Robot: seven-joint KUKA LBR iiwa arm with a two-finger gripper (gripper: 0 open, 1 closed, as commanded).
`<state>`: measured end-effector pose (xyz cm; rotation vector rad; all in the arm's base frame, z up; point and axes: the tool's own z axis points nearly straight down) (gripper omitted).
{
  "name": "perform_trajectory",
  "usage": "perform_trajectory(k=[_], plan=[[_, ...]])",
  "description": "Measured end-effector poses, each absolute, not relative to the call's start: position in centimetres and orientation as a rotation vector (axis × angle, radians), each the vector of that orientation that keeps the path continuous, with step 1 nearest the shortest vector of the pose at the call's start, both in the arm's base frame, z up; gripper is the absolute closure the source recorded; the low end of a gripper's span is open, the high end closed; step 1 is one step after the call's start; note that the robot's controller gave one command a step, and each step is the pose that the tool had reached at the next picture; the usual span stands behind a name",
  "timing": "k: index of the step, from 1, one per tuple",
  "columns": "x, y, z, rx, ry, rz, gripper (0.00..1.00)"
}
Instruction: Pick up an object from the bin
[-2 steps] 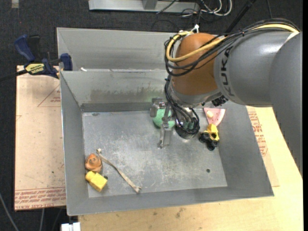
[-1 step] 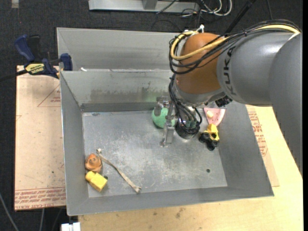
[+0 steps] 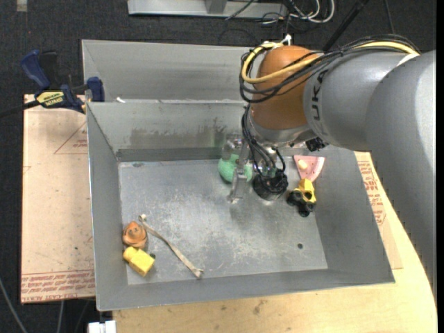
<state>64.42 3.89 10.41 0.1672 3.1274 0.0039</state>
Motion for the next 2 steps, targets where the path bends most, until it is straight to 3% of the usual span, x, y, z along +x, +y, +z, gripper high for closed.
perform_trajectory(k=[1, 2], plan=[[63.59, 2.96, 8.28, 0.241, 3.124, 0.005, 1.00], [63.59, 2.96, 8.28, 0.241, 3.123, 0.005, 1.00]])
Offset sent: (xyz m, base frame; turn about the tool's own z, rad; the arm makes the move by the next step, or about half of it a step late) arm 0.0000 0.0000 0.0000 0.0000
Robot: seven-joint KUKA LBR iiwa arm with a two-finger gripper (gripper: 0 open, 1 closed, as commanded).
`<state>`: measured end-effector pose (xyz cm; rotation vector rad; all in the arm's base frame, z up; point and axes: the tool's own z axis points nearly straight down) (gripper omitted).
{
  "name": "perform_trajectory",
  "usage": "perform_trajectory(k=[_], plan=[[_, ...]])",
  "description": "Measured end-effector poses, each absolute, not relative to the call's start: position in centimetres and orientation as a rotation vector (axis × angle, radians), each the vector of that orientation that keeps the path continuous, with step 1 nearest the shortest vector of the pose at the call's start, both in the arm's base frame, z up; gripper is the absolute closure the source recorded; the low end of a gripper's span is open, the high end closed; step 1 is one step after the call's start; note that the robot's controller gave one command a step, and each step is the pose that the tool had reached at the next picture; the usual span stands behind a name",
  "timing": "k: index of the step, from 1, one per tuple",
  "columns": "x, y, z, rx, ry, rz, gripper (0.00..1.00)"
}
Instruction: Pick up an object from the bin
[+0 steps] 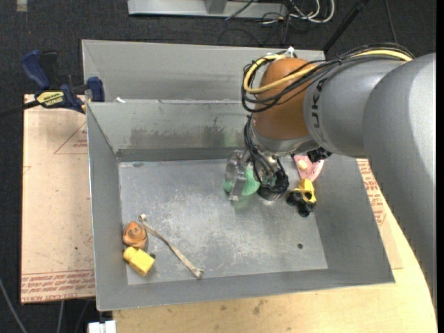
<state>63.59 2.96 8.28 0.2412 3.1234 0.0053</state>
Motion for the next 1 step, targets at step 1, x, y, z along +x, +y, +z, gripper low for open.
perform_trajectory(k=[1], plan=[[62.55, 2.59, 13.47, 0.228, 3.137, 0.001, 1.00]])
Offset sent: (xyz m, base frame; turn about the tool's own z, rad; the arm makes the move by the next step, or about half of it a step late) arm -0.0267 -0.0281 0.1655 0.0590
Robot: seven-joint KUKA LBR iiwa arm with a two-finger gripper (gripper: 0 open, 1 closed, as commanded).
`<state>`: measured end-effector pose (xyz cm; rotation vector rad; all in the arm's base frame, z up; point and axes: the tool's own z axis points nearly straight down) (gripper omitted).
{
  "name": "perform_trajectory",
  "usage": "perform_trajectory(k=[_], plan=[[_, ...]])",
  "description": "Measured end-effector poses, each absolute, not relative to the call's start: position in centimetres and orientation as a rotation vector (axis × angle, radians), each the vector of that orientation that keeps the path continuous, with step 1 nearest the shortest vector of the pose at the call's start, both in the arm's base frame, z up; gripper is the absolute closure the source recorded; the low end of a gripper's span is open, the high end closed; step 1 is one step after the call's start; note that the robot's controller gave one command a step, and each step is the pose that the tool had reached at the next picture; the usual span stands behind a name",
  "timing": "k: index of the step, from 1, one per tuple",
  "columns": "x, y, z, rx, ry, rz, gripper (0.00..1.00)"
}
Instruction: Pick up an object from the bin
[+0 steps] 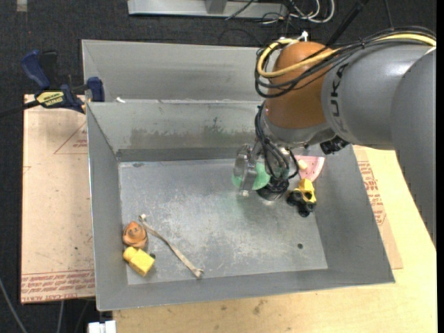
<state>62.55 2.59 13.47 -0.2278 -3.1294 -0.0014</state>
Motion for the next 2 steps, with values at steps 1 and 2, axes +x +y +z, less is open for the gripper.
perform_trajectory(k=[1, 2], plan=[[61.8, 1.5, 19.6, -0.271, -3.129, -0.002, 1.00], [62.9, 1.7, 24.7, -0.263, -3.134, -0.001, 1.00]])
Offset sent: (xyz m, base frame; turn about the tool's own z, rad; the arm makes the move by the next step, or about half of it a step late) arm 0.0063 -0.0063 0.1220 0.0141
